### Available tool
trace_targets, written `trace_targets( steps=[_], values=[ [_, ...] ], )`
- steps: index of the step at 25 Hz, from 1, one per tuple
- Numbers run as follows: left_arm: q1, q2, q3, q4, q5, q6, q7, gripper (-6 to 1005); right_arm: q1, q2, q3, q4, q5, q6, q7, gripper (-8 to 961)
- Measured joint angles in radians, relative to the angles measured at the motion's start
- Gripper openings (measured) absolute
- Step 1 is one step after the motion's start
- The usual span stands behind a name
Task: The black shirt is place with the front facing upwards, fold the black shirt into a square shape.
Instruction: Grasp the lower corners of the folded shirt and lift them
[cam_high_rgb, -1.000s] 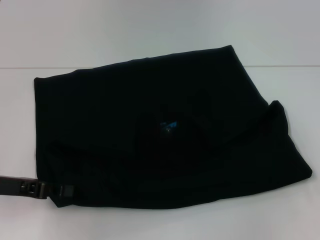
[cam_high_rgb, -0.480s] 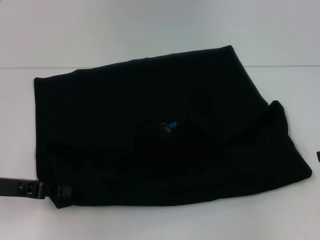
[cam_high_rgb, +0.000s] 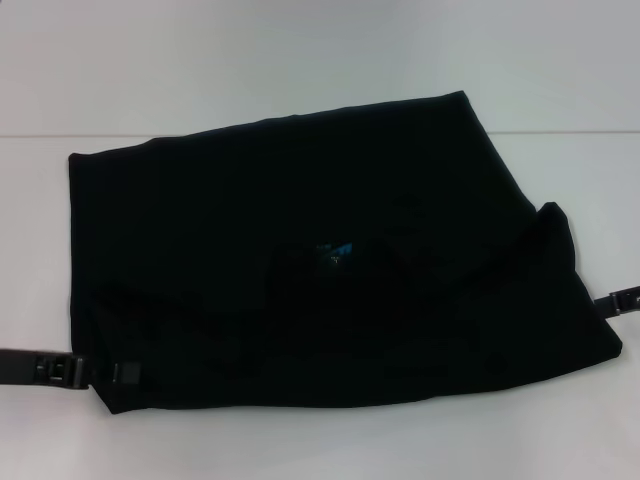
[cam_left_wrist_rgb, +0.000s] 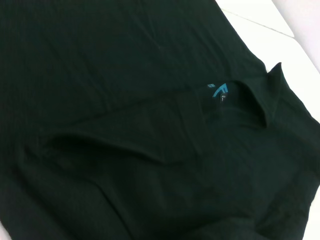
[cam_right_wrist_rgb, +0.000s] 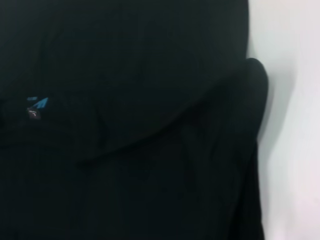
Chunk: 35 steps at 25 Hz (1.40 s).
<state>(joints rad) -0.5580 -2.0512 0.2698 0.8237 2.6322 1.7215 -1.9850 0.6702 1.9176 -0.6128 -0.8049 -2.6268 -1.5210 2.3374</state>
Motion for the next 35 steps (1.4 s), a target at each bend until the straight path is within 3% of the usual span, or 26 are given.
trace_targets(
  steps=[6, 20, 25, 35],
  values=[
    [-0.001, 0.000, -0.001, 0.000, 0.000, -0.006, 0.000, 70, 0.011, 0.024, -0.007, 0.026, 0.003, 0.016, 0.002, 918],
    [0.001, 0.000, -0.001, 0.000, -0.012, -0.013, 0.006, 70, 0.028, 0.035, -0.022, 0.093, 0.001, 0.055, 0.009, 915],
    [0.005, 0.000, -0.003, 0.002, -0.012, -0.013, 0.008, 70, 0.026, 0.021, -0.035, 0.119, -0.002, 0.046, 0.024, 849],
    [0.006, 0.000, -0.003, 0.002, -0.012, -0.012, 0.011, 70, 0.027, 0.020, -0.042, 0.128, -0.003, 0.043, 0.025, 432]
  ],
)
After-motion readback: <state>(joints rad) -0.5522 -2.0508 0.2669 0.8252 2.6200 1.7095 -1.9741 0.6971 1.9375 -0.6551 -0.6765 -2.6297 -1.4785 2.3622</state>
